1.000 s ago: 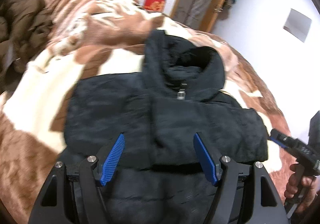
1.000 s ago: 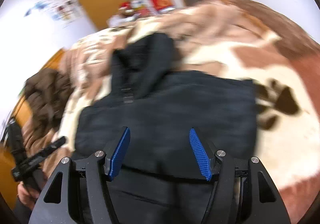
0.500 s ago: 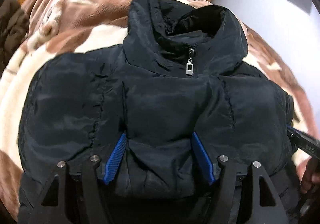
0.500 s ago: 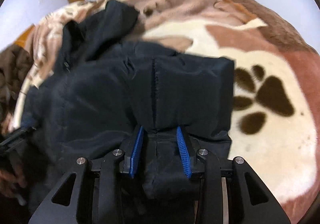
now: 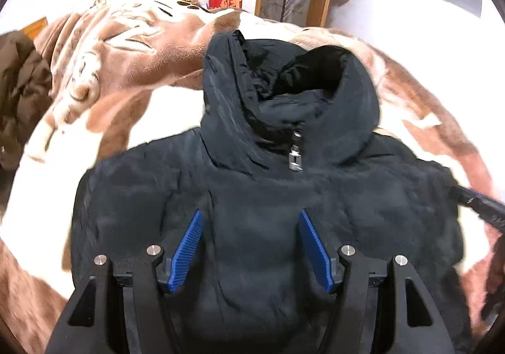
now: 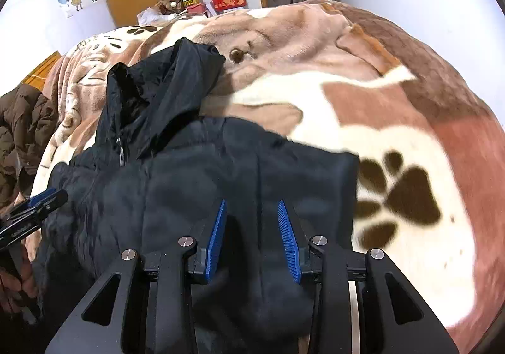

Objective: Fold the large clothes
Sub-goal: 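Release the sleeve and press it flat on the jacket with the right gripper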

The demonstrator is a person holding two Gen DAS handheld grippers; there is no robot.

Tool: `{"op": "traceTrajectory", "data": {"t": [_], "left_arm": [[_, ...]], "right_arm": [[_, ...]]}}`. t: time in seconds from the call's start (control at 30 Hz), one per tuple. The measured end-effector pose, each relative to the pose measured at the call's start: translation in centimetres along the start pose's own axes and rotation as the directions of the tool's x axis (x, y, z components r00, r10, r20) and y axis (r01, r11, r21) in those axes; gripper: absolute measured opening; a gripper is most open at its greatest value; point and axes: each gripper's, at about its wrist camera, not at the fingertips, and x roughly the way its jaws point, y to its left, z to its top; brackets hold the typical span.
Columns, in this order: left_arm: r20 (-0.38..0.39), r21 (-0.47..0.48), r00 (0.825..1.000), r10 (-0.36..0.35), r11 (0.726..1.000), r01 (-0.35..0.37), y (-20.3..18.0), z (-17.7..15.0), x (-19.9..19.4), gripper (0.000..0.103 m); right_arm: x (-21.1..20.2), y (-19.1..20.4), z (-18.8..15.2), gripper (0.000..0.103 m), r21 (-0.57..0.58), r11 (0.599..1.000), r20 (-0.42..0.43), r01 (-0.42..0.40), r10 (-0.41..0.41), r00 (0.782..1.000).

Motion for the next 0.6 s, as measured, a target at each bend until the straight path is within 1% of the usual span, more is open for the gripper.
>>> {"op": "traceTrajectory", "data": {"t": [0.03,0.07,0.1,0.13,0.17,0.27,0.33,0.43,0.5,0.53,0.6], "left_arm": [[-0.029,0.002,1.000,0.010,1.000,-0.010,0.1,0.0,1.3,0.066],[-0.067,-0.008,0.998,0.009,1.000,-0.010,0.5,-0.2,2.8,0.066],[-0.090,-0.023,0.996,-0.002,1.000,0.000,0.9,-0.5,4.0,0.069],[-0.085,-0.028,0.996,-0.011,1.000,0.009,1.2,-0.9,4.8,0.069],[-0.072,-0.020,0.997,-0.010,1.000,0.009,1.2,-1.1,5.2,0.070],[-0.042,-0.011,0.999,0.004,1.000,-0.004,0.7,-1.9,5.7,0.071],[-0.038,-0.001,0.999,0.016,1.000,-0.016,0.4,-2.1,6.0,0.072],[-0.057,-0.006,0.998,0.017,1.000,-0.018,0.4,-1.5,5.9,0.072],[-0.069,-0.018,0.998,0.009,1.000,-0.011,0.4,-0.8,4.8,0.068],[-0.063,-0.026,0.998,0.003,1.000,-0.004,0.5,-0.5,3.9,0.066],[-0.031,-0.040,0.999,-0.018,0.999,0.017,0.8,-0.3,1.6,0.065]], "right_arm": [[0.7,0.2,0.1,0.035,0.001,1.000,-0.017,0.002,-0.002,1.000],[2.1,0.2,0.1,0.035,0.006,1.000,-0.051,0.007,-0.007,0.999],[3.4,0.2,0.0,0.035,0.007,1.000,-0.085,0.005,-0.005,0.996],[4.5,0.3,-0.1,0.034,0.000,1.000,-0.107,0.009,-0.009,0.994],[4.9,0.4,-0.5,0.034,-0.010,1.000,-0.112,0.016,-0.017,0.994],[6.3,1.3,-1.1,0.034,-0.055,0.997,-0.112,0.056,-0.062,0.992],[6.6,1.5,-1.2,0.033,-0.074,0.995,-0.114,0.074,-0.082,0.990],[5.9,1.6,-0.7,0.033,-0.069,0.994,-0.129,0.085,-0.093,0.987],[3.5,1.9,-0.3,0.033,-0.064,0.994,-0.097,0.094,-0.100,0.990],[2.6,1.9,-0.1,0.033,-0.058,0.995,-0.079,0.085,-0.090,0.993],[-0.3,2.2,-0.5,0.033,-0.026,0.999,-0.024,0.028,-0.029,0.999]]}}
